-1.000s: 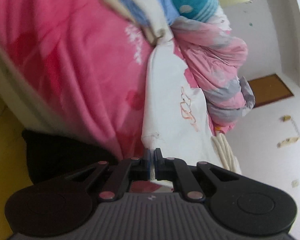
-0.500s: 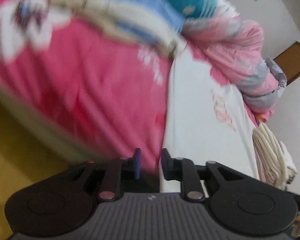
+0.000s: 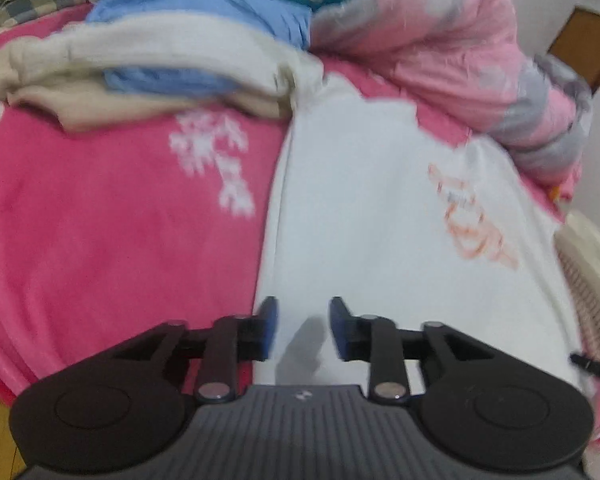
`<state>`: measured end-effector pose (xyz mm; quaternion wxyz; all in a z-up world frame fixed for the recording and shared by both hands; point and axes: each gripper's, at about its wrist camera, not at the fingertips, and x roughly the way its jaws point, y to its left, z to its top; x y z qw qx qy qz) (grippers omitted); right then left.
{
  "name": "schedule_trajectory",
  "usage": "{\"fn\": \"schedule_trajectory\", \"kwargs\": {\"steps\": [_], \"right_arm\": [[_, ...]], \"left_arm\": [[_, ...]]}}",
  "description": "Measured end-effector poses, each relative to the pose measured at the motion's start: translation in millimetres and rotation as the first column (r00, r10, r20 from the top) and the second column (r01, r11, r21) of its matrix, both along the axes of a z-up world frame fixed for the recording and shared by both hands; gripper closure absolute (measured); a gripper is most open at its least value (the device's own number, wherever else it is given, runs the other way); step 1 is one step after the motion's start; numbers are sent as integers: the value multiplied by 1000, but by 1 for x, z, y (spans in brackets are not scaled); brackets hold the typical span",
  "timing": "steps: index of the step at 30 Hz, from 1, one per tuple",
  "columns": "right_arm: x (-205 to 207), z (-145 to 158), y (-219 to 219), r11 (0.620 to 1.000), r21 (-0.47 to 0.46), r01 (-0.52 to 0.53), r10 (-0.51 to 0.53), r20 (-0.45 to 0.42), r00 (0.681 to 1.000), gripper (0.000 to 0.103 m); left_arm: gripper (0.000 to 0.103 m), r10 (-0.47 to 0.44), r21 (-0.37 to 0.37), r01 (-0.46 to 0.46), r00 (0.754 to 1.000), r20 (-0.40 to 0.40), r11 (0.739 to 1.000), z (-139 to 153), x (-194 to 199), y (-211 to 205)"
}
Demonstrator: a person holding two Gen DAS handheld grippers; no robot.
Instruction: Fold clothes
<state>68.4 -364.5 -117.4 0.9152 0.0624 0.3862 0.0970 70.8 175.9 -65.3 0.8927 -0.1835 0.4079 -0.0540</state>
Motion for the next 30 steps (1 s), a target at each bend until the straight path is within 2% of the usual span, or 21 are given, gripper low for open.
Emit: {"fn": "schedule_trajectory", "kwargs": {"steps": [3, 7, 12, 15, 17, 19, 21, 22, 24, 27, 30], "right_arm": [[11, 28, 7, 999, -35, -17, 17, 17, 1000, 90], [53, 67, 36, 994, -3, -106, 105, 132, 986, 90], [125, 83, 65, 985, 18, -171, 166, 180, 970, 86], [163, 88, 59, 986, 22, -164, 157, 181, 971, 84], [191, 95, 50, 988, 50, -145, 134, 179, 975, 81], [218, 100, 43, 988, 70, -141, 127, 179, 976, 77], [248, 102, 39, 984, 79, -156, 141, 168, 976, 69], [263, 103, 38, 984, 74, -162, 149, 164, 975, 61], [294, 100, 40, 983, 51, -175, 166, 148, 975, 52], [338, 91, 41, 981, 32, -191, 186, 115, 976, 47], [378, 76, 42, 974, 44, -222, 219, 64, 974, 44]], "left_arm": [[50, -33, 43, 28, 994, 107, 999, 30, 20, 2], [48, -109, 117, 89, 978, 176, 989, 52, 85, -18], [40, -169, 287, 103, 961, 218, 952, 40, 192, -52], [40, -201, 357, 132, 966, 163, 924, 22, 252, -65], [41, -210, 347, 154, 969, 129, 925, 13, 283, -71], [41, -217, 301, 174, 969, 117, 938, 3, 308, -79], [41, -238, 259, 201, 964, 120, 945, -4, 329, -87], [41, -251, 241, 217, 961, 120, 946, -8, 340, -91], [41, -278, 218, 249, 954, 111, 944, -17, 360, -100], [41, -341, 193, 320, 936, 84, 927, -32, 384, -109], [41, -431, 176, 414, 900, 69, 893, -47, 391, -113]]}}
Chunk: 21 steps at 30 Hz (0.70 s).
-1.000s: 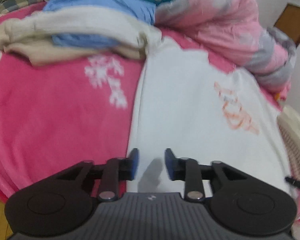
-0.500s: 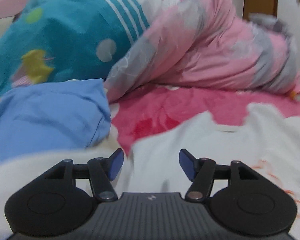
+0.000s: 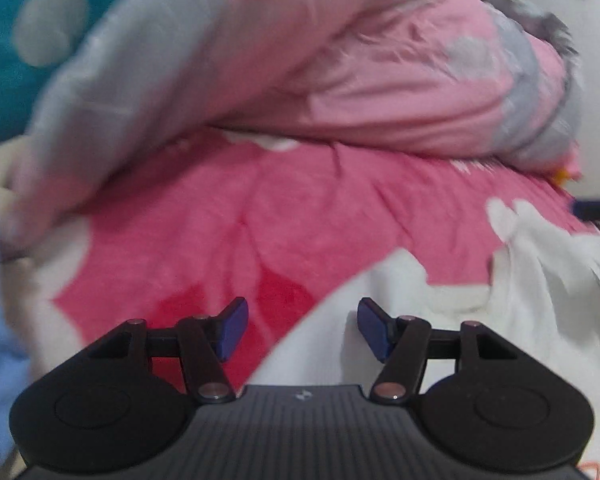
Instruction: Fold clothes
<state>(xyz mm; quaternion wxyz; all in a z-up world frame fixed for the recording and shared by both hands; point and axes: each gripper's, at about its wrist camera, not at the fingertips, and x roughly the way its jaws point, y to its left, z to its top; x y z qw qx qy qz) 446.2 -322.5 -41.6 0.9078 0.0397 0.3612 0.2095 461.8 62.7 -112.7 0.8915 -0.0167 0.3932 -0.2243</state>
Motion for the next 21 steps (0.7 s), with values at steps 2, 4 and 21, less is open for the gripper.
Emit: {"fn": "schedule_trajectory", "kwargs": {"steps": [2, 4, 21], "right_arm": [[18, -10, 3, 1000, -13, -25, 25, -8, 1000, 44], [29, -18, 6, 999, -22, -36, 36, -12, 999, 44], [31, -23, -16, 997, 20, 72, -72, 13, 997, 43]], "left_arm": [[41, -51, 28, 51, 999, 3, 998, -9, 0, -3], [39, -95, 36, 94, 995, 23, 995, -12, -1, -6], [97, -34, 65, 20, 975, 220, 998, 4, -37, -20]]}}
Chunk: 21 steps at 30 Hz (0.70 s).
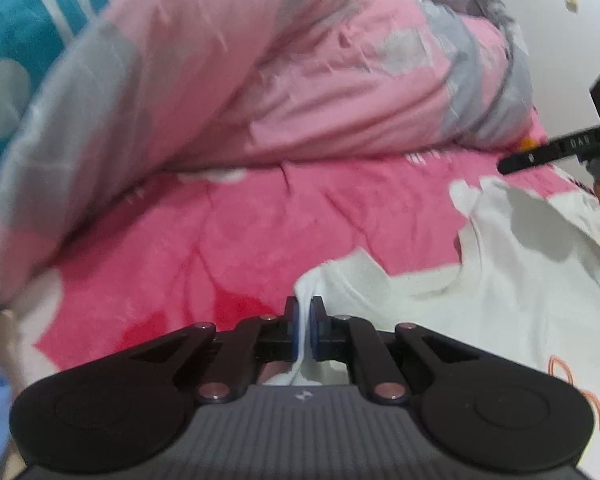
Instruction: Fold clothes
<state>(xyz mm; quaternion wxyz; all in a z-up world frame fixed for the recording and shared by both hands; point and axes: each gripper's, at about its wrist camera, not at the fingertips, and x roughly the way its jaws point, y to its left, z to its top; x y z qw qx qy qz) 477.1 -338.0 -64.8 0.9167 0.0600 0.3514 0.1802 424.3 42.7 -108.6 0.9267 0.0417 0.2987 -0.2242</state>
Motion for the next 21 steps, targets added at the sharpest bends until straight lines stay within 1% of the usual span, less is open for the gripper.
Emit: {"fn": "schedule_trajectory", "kwargs": {"steps": [2, 3, 4, 6, 8, 9, 10, 11, 12, 14, 16, 17, 18, 19, 20, 21], "right_arm": [[-1, 2, -6, 1000, 14, 18, -18, 10, 1000, 43], [-1, 2, -9, 999, 20, 26, -26, 14, 1000, 43], [-1, 2, -12, 999, 26, 34, -34, 16, 999, 43], [0, -2, -15, 998, 31, 50, -50, 6, 999, 42], [2, -9, -14, 998, 21, 66, -66, -14, 998, 42], [3, -12, -14, 997, 15, 74, -74, -23, 997, 42], [4, -15, -14, 997, 6, 80, -80, -30, 996, 42], [4, -16, -15, 997, 1, 83, -83, -32, 996, 42], [4, -15, -16, 997, 3, 81, -81, -32, 996, 42], [6, -11, -19, 997, 12, 81, -80, -18, 997, 42], [9, -8, -21, 997, 32, 70, -70, -13, 997, 42], [11, -7, -22, 997, 42, 64, -64, -12, 998, 42], [13, -7, -23, 997, 51, 55, -54, -18, 998, 41], [15, -8, -23, 997, 47, 55, -54, -21, 998, 40], [16, -9, -23, 998, 29, 62, -62, -24, 998, 40], [17, -10, -23, 997, -3, 80, -80, -28, 996, 40]], "left_arm": [[97, 85, -6, -85, 995, 42, 996, 5, -1, 7], [97, 119, -2, -119, 992, 49, 993, 6, 0, 10], [97, 137, 23, -138, 990, 38, 990, 2, 4, 9], [96, 163, 106, -164, 987, 16, 981, -13, 10, 0], [94, 189, 181, -188, 982, 9, 965, -26, 15, -11], [89, 199, 179, -199, 980, 14, 964, -25, 15, -11], [88, 216, 159, -213, 976, 4, 964, -21, 17, -9], [81, 233, 134, -230, 972, -9, 964, -18, 19, -5], [70, 257, 100, -254, 966, -24, 962, -14, 20, 2], [59, 324, 31, -323, 945, -36, 946, -6, 21, 17], [62, 395, -32, -396, 918, -36, 918, 5, 17, 27], [61, 430, -62, -432, 902, -38, 900, 11, 15, 31], [61, 450, -92, -452, 892, -43, 887, 16, 12, 32], [61, 436, -122, -439, 898, -55, 890, 21, 10, 29], [61, 406, -147, -411, 912, -64, 900, 24, 7, 23], [59, 362, -160, -370, 929, -75, 915, 27, 5, 13]]}}
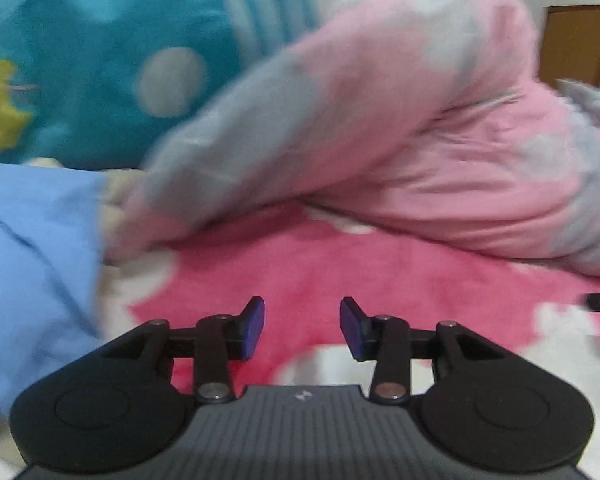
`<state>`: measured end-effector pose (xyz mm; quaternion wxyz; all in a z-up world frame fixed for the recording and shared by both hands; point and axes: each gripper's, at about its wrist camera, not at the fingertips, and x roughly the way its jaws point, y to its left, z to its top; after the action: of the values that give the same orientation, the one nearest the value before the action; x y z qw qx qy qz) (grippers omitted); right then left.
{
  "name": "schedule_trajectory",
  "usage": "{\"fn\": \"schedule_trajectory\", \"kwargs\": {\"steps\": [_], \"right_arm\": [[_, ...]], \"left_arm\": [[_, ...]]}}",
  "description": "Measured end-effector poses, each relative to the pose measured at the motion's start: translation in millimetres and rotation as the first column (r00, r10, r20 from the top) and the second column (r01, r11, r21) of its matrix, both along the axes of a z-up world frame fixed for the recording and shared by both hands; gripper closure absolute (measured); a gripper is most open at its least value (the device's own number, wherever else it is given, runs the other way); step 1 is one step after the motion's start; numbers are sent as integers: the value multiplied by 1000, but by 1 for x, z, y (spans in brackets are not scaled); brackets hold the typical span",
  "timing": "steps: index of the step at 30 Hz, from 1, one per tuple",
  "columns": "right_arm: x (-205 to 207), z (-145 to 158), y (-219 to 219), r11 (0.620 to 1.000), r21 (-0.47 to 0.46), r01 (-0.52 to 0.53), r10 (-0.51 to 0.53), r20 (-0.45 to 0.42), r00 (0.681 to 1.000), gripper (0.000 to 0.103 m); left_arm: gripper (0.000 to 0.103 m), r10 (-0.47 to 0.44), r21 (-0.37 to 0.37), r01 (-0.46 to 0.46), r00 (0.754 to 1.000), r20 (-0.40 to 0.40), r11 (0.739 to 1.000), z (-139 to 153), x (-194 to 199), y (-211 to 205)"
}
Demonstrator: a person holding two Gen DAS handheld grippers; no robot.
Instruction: Fold clothes
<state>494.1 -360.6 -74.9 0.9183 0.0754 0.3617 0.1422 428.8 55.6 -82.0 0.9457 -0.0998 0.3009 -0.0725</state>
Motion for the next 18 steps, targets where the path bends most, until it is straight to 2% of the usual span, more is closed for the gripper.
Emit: {"fn": "schedule_trajectory", "kwargs": {"steps": [3, 5, 6, 9, 11, 14, 18], "right_arm": [[3, -1, -9, 993, -90, 75, -80, -54, 995, 40], [8, 2, -25, 987, -91, 133, -145, -150, 978, 40], [11, 4, -33, 984, -85, 154, -169, -205, 964, 39], [6, 14, -53, 971, -79, 224, -238, -302, 923, 33], [-2, 19, -62, 972, -20, 236, -229, -336, 914, 32], [-12, 26, -55, 986, 54, 156, -135, -283, 950, 32], [2, 19, -24, 993, 114, 12, 11, -201, 980, 32]], "left_arm": [[59, -145, -27, 144, 989, -36, 989, -2, -6, -38], [59, -237, -24, 236, 969, -61, 971, -10, -9, -64], [59, -262, 3, 263, 963, -67, 965, -17, -11, -76], [58, -265, 108, 269, 963, -55, 957, -40, -13, -96], [58, -262, 126, 262, 965, -20, 957, -48, -14, -96], [58, -258, 103, 257, 966, -1, 961, -49, -19, -91], [58, -244, 57, 242, 970, 14, 968, -51, -21, -84]]}}
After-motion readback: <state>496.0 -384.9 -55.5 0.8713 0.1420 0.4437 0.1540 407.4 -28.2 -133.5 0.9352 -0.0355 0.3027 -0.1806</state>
